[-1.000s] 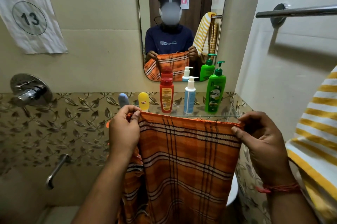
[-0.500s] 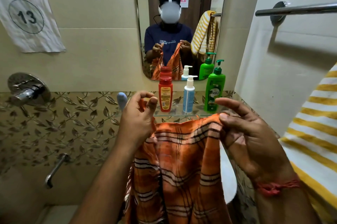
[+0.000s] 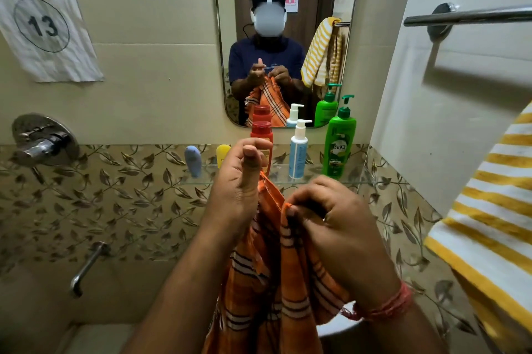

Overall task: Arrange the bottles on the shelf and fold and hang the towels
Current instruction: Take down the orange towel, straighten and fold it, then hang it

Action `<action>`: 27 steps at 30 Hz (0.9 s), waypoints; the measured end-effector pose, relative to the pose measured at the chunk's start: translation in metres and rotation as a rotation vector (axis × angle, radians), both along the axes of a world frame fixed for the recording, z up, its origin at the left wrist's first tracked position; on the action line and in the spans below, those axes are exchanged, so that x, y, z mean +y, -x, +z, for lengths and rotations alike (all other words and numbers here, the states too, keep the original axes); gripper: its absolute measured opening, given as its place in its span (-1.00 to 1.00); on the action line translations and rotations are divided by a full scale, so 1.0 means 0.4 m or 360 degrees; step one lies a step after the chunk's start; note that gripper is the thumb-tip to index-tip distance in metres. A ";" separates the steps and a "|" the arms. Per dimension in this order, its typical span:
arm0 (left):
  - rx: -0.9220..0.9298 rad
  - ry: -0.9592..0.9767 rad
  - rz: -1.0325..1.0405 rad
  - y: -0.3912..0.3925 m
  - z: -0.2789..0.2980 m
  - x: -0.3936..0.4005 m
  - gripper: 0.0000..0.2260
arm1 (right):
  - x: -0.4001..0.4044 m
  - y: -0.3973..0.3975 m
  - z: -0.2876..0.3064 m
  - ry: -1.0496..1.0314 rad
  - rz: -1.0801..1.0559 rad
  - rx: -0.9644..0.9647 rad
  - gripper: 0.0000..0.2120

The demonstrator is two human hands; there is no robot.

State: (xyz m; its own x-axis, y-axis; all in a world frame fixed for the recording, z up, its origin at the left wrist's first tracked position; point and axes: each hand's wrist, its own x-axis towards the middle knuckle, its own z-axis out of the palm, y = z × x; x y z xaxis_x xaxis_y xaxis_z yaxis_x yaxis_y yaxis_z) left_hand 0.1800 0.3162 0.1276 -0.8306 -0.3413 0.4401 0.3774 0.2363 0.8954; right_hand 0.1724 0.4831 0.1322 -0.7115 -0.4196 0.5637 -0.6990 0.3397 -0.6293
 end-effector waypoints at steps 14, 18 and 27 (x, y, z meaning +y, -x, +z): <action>-0.0121 0.0106 -0.0207 0.006 -0.011 -0.008 -0.57 | -0.035 0.001 -0.027 0.0203 0.0084 -0.0166 -0.79; -0.0472 0.0090 -0.0424 -0.003 -0.008 -0.058 -0.72 | -0.021 0.014 -0.020 0.0195 0.0097 -0.0151 -0.82; -0.0734 0.0004 -0.0871 -0.014 -0.015 -0.106 -0.52 | -0.005 0.024 -0.008 0.0119 0.0240 -0.0141 -0.79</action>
State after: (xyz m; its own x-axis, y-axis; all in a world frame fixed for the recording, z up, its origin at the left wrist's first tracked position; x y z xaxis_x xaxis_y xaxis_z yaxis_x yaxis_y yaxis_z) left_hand 0.1858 0.2739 0.1217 -0.9840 0.1782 0.0031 0.0255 0.1238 0.9920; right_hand 0.1628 0.4811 0.1291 -0.6921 -0.4844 0.5351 -0.6789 0.1853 -0.7104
